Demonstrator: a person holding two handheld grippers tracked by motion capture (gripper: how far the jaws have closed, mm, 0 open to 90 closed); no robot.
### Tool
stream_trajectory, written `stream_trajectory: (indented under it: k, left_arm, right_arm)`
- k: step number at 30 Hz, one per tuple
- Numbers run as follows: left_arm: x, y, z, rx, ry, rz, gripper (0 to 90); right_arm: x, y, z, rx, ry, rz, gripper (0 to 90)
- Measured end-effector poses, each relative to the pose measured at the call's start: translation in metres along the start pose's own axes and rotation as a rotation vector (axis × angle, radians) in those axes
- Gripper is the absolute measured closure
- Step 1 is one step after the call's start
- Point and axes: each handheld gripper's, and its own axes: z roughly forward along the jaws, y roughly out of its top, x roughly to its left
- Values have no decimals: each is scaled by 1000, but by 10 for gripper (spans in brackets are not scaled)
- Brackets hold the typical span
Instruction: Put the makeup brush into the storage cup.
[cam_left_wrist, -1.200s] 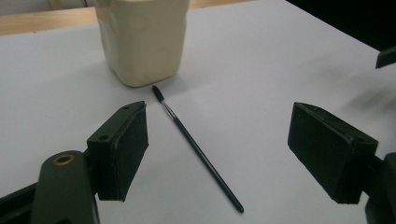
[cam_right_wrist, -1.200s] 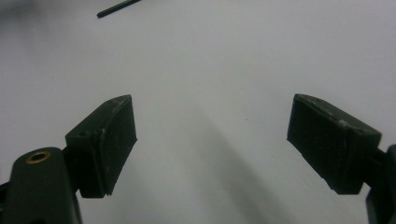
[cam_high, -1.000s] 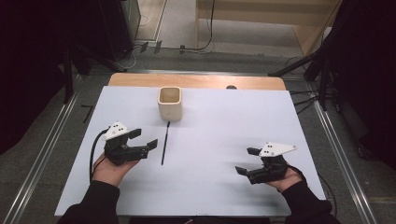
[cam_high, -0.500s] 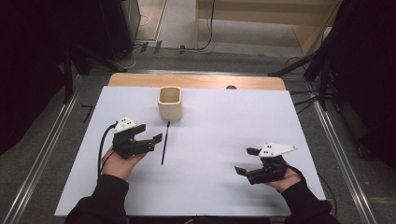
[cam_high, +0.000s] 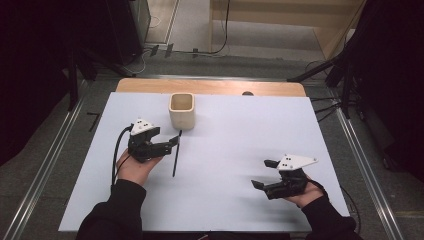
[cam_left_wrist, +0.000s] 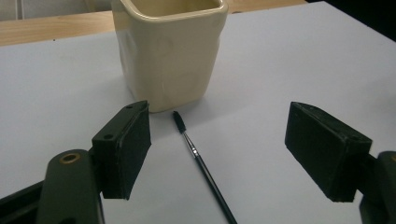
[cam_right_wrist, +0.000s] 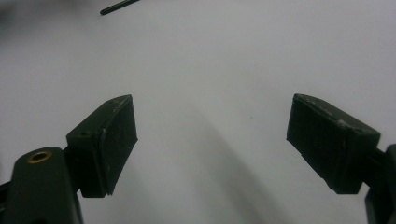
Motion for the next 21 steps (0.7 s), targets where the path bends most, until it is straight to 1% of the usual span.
stream_trajectory:
  k: [2, 5, 6, 11, 12, 13, 15, 17, 19, 21]
  left_arm:
    - [0, 1, 2, 13, 0, 5, 235]
    - [-1, 4, 6, 52, 3, 17, 235]
    - [-1, 5, 7, 60, 7, 16, 235]
    - [1, 10, 13, 116, -8, 4, 243]
    - [1, 11, 15, 140, -5, 5, 258]
    - [1, 11, 15, 140, -5, 5, 259]
    - [0, 14, 17, 167, -5, 16, 267]
    - [-2, 17, 19, 195, 7, 27, 269]
    - [-2, 19, 21, 227, 1, 23, 269]
    - [-1, 21, 23, 247, -8, 7, 271]
  right_arm:
    - [1, -1, 0, 3, -1, -2, 171]
    - [2, -2, -1, 12, -2, -13, 171]
    - [2, -2, -1, 12, -2, -13, 171]
    - [1, -3, -3, 10, -12, -7, 171]
    - [1, -4, -3, 9, -12, -4, 172]
    - [1, -4, -3, 9, -12, -4, 172]
    - [1, -4, -3, 12, -12, -7, 172]
    - [2, -4, -3, 14, -11, -6, 171]
    - [2, -4, -3, 17, -11, -6, 171]
    - [2, -4, -3, 15, -9, -8, 172]
